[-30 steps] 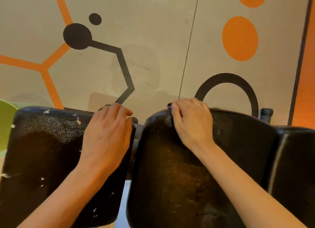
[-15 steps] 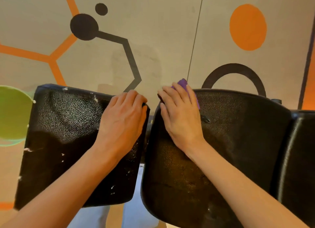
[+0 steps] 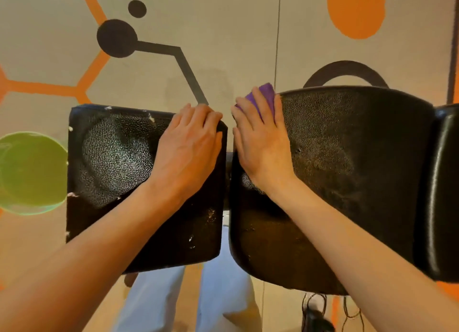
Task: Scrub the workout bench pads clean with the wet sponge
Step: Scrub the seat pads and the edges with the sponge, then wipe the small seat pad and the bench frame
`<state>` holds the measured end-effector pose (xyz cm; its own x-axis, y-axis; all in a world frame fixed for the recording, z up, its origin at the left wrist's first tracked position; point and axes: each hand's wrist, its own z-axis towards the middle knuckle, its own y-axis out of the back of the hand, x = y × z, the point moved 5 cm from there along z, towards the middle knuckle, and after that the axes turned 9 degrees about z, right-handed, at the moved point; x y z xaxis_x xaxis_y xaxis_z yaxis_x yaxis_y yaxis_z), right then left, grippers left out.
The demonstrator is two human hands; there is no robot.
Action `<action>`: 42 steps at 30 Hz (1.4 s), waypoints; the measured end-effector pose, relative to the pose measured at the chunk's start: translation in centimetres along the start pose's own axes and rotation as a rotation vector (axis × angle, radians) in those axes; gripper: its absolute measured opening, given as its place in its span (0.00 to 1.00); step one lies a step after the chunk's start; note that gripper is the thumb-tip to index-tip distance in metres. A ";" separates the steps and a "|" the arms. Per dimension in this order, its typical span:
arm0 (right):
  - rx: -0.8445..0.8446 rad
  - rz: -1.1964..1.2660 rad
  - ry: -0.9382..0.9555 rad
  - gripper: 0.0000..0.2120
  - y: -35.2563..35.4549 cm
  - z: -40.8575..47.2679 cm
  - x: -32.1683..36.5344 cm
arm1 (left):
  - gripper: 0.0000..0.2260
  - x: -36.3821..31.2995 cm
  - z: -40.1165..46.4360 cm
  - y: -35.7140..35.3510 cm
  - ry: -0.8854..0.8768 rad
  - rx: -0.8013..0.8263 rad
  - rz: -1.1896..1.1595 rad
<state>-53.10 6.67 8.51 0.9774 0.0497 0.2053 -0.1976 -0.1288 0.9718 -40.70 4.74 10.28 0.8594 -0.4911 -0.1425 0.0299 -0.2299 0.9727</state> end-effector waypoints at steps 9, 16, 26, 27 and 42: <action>0.257 -0.128 0.213 0.29 -4.0 -19.9 4.7 | 0.26 0.1 -5.5 0.0 -0.153 -0.005 -0.070; 0.082 0.002 -0.030 0.24 -1.6 -10.5 2.9 | 0.26 -0.1 -8.5 -1.0 -0.225 0.020 0.006; 0.106 -0.043 0.048 0.27 -4.5 -20.3 5.8 | 0.27 -1.9 -10.1 -1.2 -0.235 -0.047 -0.001; 0.111 -0.055 0.087 0.26 -4.6 -21.3 5.8 | 0.27 -2.1 -10.4 -1.3 -0.237 -0.042 0.006; 0.003 0.558 -0.007 0.22 -2.0 -27.8 5.7 | 0.28 -2.4 -16.0 -0.7 -0.179 -0.012 0.038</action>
<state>-49.26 34.79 10.96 0.7251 -0.0336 0.6879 -0.6852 -0.1360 0.7156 -34.60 19.54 12.86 0.7556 -0.6411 -0.1343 0.0059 -0.1983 0.9801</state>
